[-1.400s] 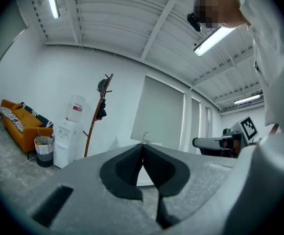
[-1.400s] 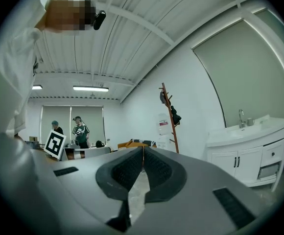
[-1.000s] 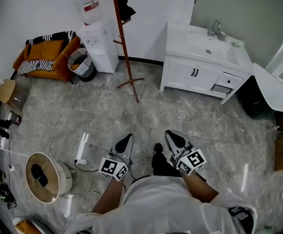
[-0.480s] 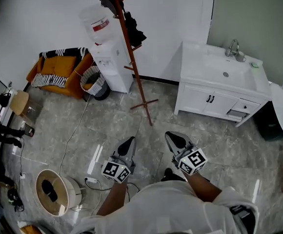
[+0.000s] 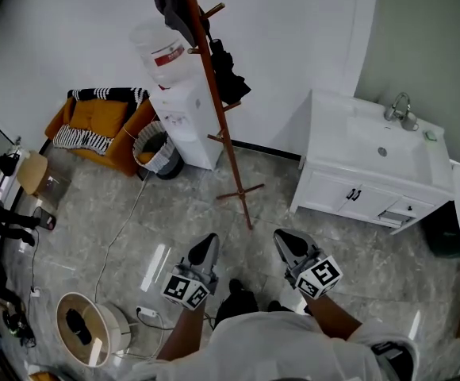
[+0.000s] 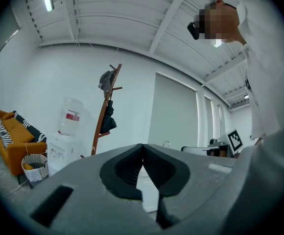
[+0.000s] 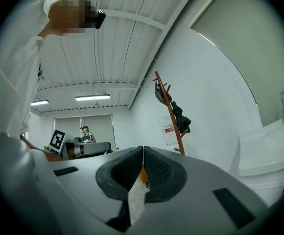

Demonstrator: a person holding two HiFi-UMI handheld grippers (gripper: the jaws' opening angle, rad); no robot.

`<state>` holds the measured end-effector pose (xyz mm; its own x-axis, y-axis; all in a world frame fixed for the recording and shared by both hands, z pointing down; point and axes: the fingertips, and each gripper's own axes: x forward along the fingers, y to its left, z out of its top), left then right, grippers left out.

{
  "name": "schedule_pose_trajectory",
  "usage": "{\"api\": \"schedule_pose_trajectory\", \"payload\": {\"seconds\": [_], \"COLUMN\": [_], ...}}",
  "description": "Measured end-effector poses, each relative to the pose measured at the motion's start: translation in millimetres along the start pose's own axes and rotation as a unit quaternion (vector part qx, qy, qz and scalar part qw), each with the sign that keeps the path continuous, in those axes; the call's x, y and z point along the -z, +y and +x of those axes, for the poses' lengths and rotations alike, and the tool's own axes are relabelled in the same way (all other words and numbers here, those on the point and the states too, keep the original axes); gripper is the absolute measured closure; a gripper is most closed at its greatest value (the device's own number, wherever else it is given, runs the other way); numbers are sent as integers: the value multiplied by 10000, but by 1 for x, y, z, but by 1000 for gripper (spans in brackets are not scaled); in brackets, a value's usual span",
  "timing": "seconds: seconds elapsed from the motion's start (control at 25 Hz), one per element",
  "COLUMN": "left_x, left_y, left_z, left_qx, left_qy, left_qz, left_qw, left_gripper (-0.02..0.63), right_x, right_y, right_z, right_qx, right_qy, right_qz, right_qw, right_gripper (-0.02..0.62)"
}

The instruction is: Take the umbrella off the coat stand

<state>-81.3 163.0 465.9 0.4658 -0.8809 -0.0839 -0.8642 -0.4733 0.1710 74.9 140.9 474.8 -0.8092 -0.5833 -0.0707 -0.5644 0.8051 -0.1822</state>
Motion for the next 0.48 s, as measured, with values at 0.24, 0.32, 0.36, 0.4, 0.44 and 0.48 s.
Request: {"api": "schedule_pose_trajectory", "payload": {"seconds": [0.24, 0.32, 0.36, 0.4, 0.44, 0.48], "left_x": [-2, -14, -21, -30, -39, -46], "left_y": [84, 117, 134, 150, 165, 177], "left_z": [55, 73, 81, 89, 98, 105], "left_qx": [100, 147, 150, 156, 178, 220], "left_qy": [-58, -64, -97, -148, -205, -249], "left_qz": [-61, 30, 60, 70, 73, 81], "left_qw": [9999, 9999, 9998, 9997, 9996, 9994], "left_gripper": [592, 592, 591, 592, 592, 592], "right_x": [4, -4, -7, -11, -15, -19], "right_y": [-39, -48, -53, -57, -61, -65], "right_z": [86, 117, 132, 147, 160, 173], "right_qx": [100, 141, 135, 119, 103, 95], "right_qy": [124, 86, 85, 91, 95, 87], "right_qz": [-28, 19, 12, -29, -90, -156], "right_qw": [9999, 9999, 9999, 9999, 9999, 9998], "right_gripper": [580, 580, 580, 580, 580, 580]}}
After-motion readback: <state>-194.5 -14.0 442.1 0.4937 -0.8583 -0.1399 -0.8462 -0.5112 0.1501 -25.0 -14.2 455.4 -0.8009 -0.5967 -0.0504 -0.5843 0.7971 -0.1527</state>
